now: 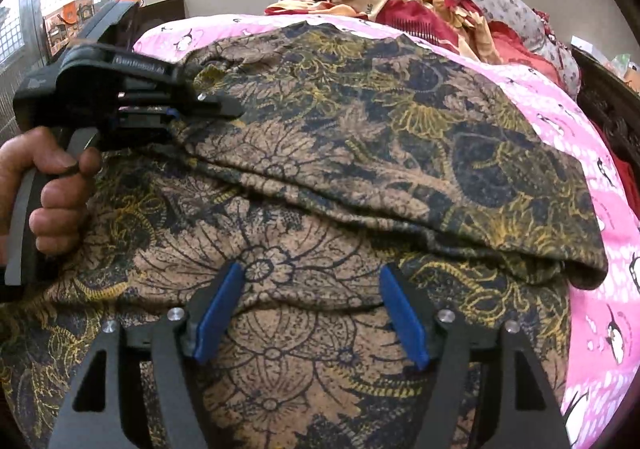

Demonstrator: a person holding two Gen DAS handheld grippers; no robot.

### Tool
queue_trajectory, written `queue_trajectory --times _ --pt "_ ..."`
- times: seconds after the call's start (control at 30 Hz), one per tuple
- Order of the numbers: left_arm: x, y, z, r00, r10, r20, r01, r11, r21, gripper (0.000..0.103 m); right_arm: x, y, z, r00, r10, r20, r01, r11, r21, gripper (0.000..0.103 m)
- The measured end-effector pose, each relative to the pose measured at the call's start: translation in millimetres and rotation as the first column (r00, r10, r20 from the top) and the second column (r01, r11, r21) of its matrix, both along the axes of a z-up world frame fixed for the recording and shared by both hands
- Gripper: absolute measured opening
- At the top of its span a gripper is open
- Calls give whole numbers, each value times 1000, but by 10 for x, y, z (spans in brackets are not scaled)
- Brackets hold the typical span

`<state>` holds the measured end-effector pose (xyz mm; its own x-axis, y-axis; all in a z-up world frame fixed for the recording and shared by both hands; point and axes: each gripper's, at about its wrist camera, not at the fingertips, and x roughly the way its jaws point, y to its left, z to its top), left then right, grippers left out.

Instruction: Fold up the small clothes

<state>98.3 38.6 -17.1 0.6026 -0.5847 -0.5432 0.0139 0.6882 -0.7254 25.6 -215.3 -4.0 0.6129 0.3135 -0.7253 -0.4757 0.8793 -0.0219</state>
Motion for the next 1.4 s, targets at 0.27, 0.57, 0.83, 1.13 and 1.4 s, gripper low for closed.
queue_trajectory --times 0.27,0.57,0.83,1.13,1.4 --pt "-315 318 605 987 -6 163 -14 993 121 0 8 -4 -5 1000 0 0 0 1000 0 75" --pt "-120 786 343 997 53 48 -65 952 298 0 13 -9 -4 1000 0 -5 0 1000 6 75" --pt "-196 777 331 998 57 18 -60 940 336 0 0 -7 -5 1000 -11 -5 11 1000 -5 78" --pt "-373 605 901 957 123 263 -239 849 471 8 -50 -68 447 999 -25 26 23 995 102 34" --pt "-32 305 218 994 79 74 -107 833 543 8 810 -891 421 960 -268 -87 278 950 140 10"
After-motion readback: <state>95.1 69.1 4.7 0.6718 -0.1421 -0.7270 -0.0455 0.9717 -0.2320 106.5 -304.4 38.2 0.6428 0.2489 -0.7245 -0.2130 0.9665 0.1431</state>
